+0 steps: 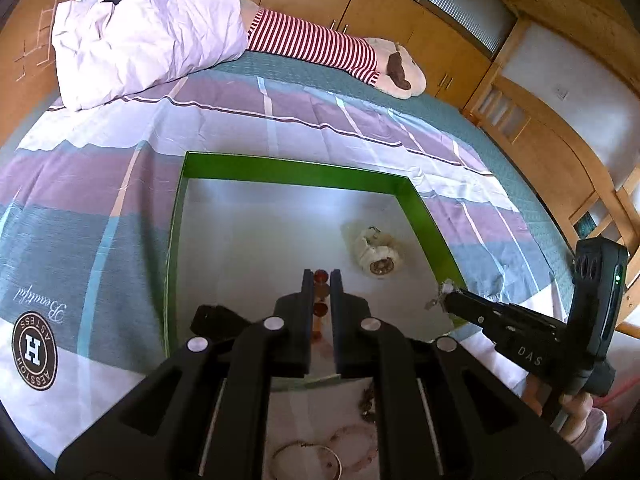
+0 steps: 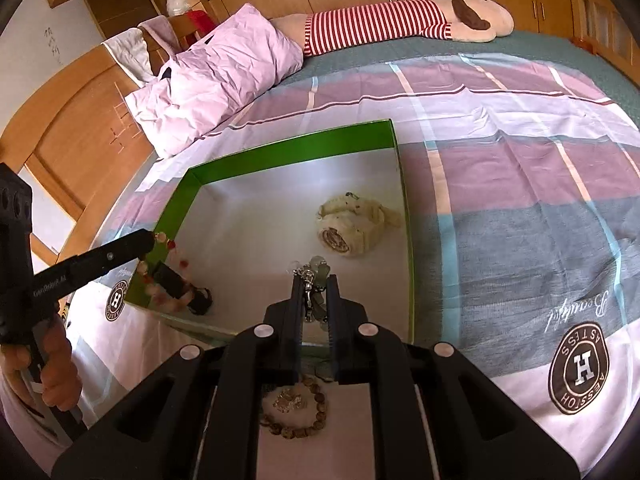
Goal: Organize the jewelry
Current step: 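Lower the red bracelet into the box with the left tool while the right drops the charm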
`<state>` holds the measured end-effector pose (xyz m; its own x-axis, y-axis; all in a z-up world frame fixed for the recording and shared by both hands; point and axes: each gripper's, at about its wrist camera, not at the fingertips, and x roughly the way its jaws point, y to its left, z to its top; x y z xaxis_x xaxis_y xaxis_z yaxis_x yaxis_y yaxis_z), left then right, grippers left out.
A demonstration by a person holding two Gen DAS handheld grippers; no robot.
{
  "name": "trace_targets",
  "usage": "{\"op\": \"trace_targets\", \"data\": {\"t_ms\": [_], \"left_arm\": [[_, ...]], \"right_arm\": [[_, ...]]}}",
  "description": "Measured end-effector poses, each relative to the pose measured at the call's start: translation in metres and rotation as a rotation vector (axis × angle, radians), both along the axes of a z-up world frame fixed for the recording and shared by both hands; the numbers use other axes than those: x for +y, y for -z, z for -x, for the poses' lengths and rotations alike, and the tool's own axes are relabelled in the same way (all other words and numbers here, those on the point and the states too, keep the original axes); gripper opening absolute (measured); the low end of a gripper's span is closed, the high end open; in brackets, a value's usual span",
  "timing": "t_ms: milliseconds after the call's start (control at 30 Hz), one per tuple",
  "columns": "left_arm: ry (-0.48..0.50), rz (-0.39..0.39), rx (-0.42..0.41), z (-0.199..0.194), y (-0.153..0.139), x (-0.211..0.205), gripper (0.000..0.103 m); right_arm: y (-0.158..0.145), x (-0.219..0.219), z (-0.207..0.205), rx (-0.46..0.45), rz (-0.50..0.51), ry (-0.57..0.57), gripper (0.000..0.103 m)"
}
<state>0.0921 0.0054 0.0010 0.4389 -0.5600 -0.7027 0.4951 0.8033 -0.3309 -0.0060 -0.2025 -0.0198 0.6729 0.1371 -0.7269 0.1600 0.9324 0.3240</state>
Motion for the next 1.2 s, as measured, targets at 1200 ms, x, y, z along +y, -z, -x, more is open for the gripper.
{"op": "trace_targets", "data": {"t_ms": [1200], "left_arm": [[0.27, -0.362, 0.108, 0.08, 0.064, -0.022, 0.041]], "right_arm": [[0.062, 0.045, 0.01, 0.418, 0.262, -0.164, 0.028]]}}
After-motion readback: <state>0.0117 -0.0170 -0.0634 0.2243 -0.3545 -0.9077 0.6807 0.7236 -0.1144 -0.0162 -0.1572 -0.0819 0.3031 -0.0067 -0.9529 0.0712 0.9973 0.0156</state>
